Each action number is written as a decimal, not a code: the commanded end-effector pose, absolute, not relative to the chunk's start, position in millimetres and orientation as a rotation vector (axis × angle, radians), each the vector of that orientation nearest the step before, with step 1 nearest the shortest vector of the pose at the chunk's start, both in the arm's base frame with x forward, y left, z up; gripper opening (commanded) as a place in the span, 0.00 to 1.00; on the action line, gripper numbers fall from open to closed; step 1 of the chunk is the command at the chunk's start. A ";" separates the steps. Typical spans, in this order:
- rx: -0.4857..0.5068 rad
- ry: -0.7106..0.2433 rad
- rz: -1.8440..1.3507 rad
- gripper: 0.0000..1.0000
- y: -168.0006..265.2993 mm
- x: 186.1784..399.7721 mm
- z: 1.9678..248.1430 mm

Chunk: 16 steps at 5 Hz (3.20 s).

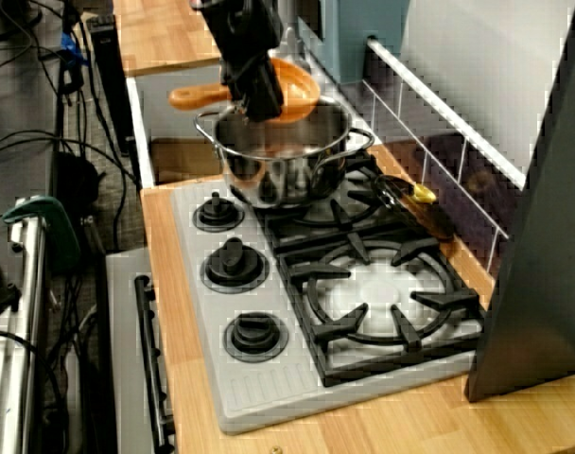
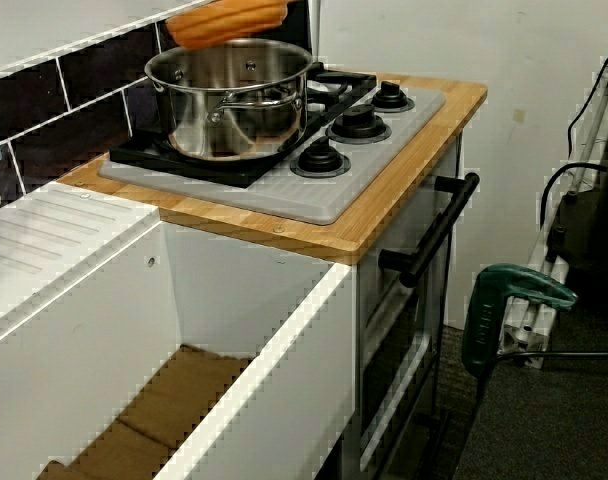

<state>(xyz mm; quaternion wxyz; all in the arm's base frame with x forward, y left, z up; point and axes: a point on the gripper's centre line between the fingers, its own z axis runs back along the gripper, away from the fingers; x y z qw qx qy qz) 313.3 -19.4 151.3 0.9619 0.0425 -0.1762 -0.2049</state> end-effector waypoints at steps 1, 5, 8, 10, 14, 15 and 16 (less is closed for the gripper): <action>0.100 -0.472 -0.461 0.00 -33.5 310.6 195.4; 0.153 -0.547 -0.541 0.00 -98.6 300.7 181.8; 0.100 -0.564 -0.578 0.00 -131.6 304.0 154.7; 0.107 -0.546 -0.604 0.00 -150.3 309.9 123.9; 0.083 -0.508 -0.612 0.00 -173.3 331.1 91.5; 0.073 -0.511 -0.603 0.00 -175.4 333.5 94.0; 0.075 -0.505 -0.604 0.00 -177.8 334.0 92.5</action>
